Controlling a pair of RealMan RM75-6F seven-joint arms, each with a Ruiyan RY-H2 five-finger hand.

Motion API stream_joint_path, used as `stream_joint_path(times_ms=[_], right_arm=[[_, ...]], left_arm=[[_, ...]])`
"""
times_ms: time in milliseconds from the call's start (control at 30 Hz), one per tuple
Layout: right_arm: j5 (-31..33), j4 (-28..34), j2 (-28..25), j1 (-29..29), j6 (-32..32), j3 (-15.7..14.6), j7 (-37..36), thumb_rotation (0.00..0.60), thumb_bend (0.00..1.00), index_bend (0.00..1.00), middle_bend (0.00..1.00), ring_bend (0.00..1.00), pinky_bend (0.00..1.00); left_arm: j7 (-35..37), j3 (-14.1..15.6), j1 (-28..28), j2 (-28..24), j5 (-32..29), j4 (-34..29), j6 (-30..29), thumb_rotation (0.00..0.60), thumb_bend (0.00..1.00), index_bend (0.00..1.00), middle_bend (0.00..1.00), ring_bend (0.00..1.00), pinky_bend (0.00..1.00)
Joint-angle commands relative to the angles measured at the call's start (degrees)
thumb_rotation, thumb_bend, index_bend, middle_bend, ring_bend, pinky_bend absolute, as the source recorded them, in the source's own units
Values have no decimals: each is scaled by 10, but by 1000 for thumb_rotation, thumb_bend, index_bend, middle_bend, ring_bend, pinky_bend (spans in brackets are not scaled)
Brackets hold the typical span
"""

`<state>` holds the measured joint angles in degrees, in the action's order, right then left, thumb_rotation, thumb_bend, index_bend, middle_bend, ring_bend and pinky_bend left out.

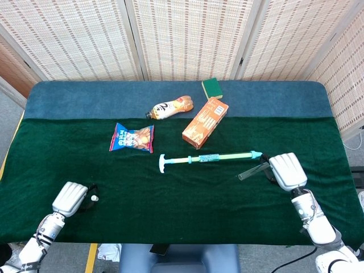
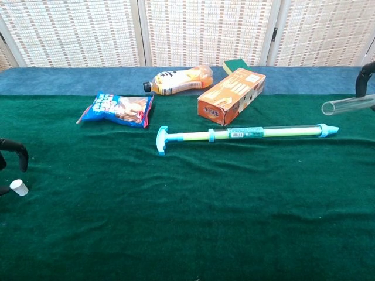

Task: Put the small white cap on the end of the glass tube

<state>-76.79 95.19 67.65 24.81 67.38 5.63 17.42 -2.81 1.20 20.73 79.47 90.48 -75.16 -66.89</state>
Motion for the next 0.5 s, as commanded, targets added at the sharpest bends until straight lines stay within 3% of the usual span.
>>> stream_joint_path(times_ms=[33, 500], right_arm=[[0, -1, 0, -1, 1, 0, -1, 600, 632, 930, 1000, 1000, 1000], [4, -9, 2, -2, -6, 1, -11, 600, 634, 931, 1000, 1000, 1000]], left_arm=[[2, -1, 3, 3, -5, 3, 4, 600, 369, 481, 941, 813, 781], [-6, 7, 9, 4, -19, -4, 21, 600, 382, 481, 941, 812, 781]])
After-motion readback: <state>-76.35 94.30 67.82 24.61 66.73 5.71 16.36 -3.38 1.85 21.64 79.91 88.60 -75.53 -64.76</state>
